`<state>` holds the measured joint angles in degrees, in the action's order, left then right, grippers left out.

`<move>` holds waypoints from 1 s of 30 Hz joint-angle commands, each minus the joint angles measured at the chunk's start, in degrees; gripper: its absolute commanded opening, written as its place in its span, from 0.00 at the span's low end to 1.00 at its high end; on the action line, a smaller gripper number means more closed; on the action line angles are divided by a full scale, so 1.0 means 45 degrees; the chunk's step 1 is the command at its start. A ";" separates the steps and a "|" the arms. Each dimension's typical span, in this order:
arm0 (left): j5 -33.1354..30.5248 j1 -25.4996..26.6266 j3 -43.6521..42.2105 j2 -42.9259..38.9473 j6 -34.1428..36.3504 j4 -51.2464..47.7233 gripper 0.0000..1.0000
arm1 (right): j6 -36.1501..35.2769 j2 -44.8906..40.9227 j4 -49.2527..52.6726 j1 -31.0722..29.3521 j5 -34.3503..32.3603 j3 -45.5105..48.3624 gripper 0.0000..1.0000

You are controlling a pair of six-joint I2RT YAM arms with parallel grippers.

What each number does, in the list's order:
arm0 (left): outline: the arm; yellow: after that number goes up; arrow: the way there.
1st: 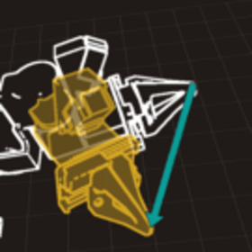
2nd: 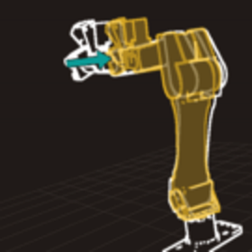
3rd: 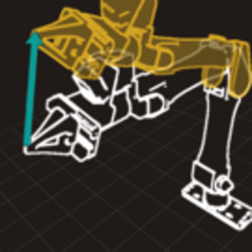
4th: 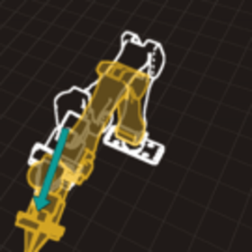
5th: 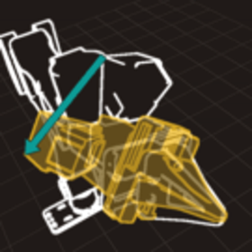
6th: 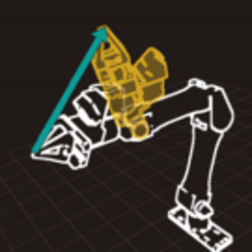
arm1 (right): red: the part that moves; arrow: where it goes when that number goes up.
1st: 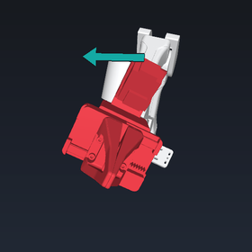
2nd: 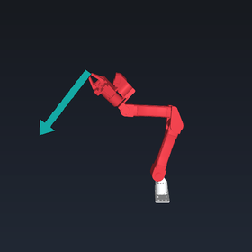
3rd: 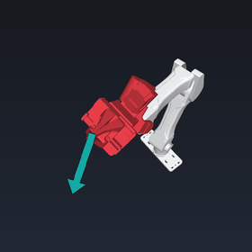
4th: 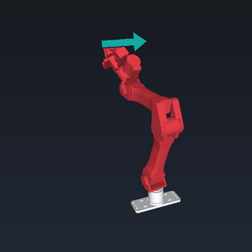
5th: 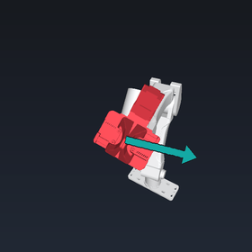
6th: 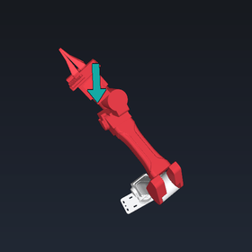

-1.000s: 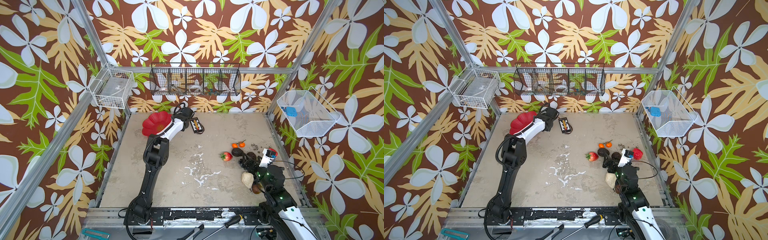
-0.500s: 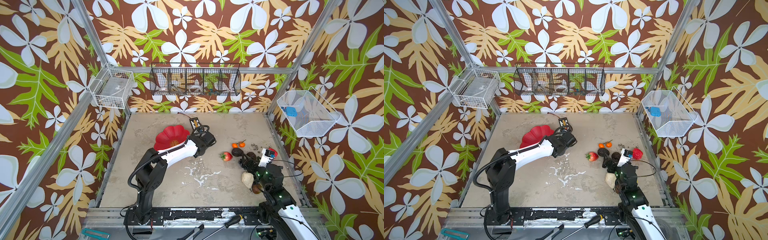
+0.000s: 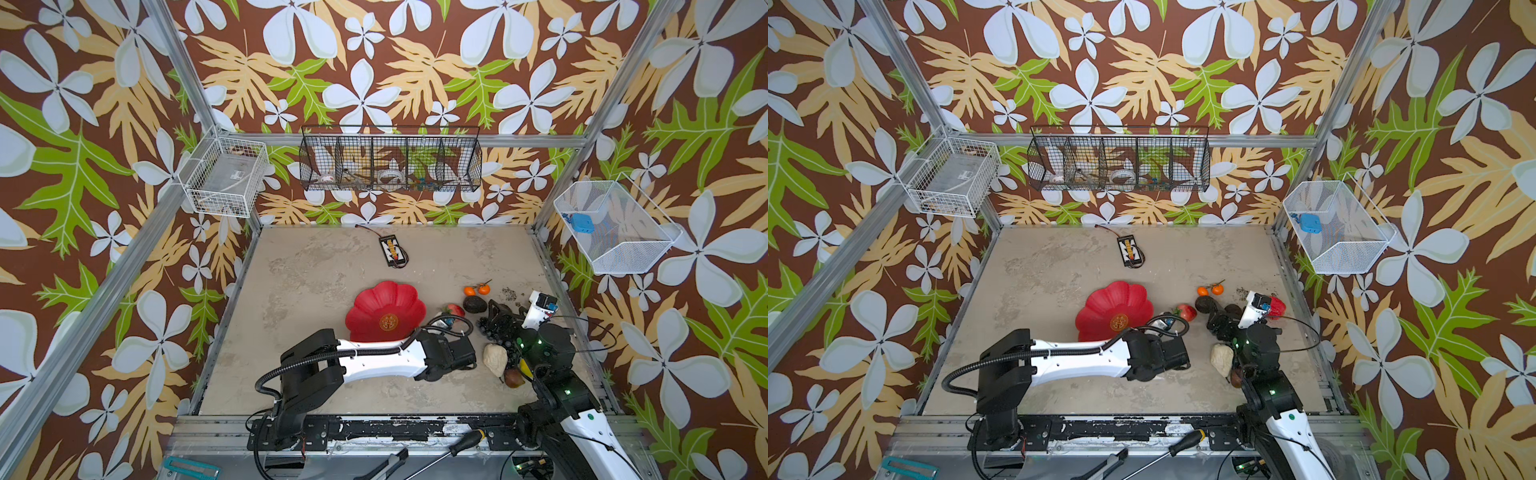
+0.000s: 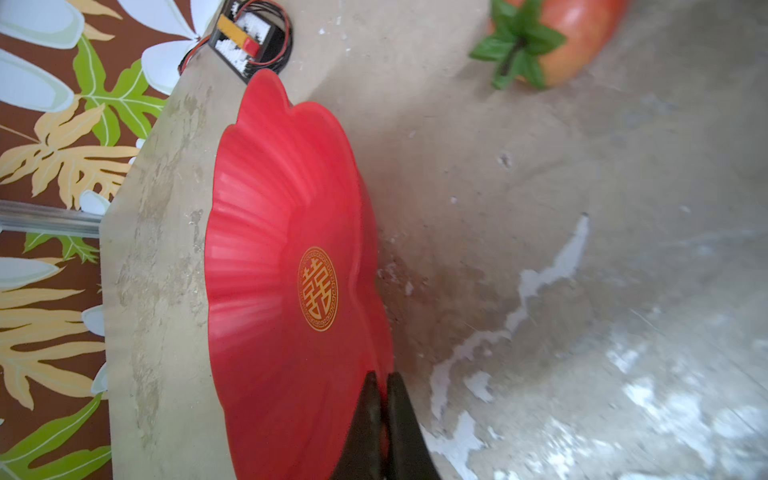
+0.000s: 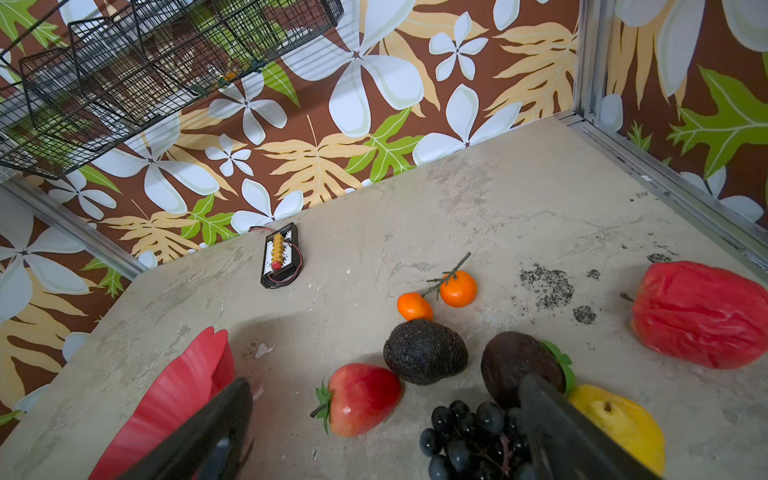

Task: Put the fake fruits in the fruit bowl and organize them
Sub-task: 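Drag the red bowl toward the table center with the left gripper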

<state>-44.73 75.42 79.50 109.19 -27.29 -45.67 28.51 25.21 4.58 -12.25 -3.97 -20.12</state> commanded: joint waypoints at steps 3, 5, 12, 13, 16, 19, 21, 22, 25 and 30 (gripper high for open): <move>-0.0392 0.0721 -0.0393 0.0330 -0.0264 -0.0677 0.00 | -0.0256 0.0014 0.0304 -0.0012 -0.0339 -0.0095 1.00; -0.0363 0.0994 -0.0518 0.0430 -0.0297 -0.0631 0.00 | -0.0338 0.0043 0.0350 -0.0008 -0.0419 -0.0194 0.99; -0.0460 0.1653 -0.0276 0.0984 -0.0411 -0.0536 0.07 | -0.0389 0.0259 0.0425 -0.0008 -0.0348 -0.0328 1.00; -0.0470 0.1695 -0.0195 0.1065 -0.0437 -0.0571 0.10 | -0.0382 0.0257 0.0447 -0.0012 -0.0330 -0.0353 1.00; -0.0469 0.1768 -0.0068 0.1130 -0.0430 -0.0593 0.18 | -0.0399 0.0296 0.0467 -0.0011 -0.0268 -0.0430 1.00; -0.0422 0.1803 -0.0070 0.1011 -0.0450 -0.0551 0.23 | -0.0402 0.0421 0.0501 -0.0010 -0.0158 -0.0569 1.00; -0.0411 0.1837 -0.0090 0.0883 -0.0440 -0.0540 0.32 | -0.0399 0.0490 0.0525 -0.0012 -0.0059 -0.0646 1.00; -0.0320 0.1884 -0.0108 0.0802 -0.0397 -0.0473 0.38 | -0.0405 0.0510 0.0545 -0.0012 -0.0037 -0.0685 0.99; 0.0237 0.1945 -0.0246 0.0393 -0.0206 -0.0163 0.51 | -0.0430 0.0556 0.0581 -0.0012 -0.0010 -0.0734 1.00; 0.1282 0.1969 -0.1030 -0.1617 0.0035 0.0846 0.62 | -0.0436 0.0636 0.0677 -0.0002 0.0246 -0.0943 1.00</move>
<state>-41.80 84.16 76.03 105.67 -27.70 -45.01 27.14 27.88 7.33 -12.27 -4.03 -23.68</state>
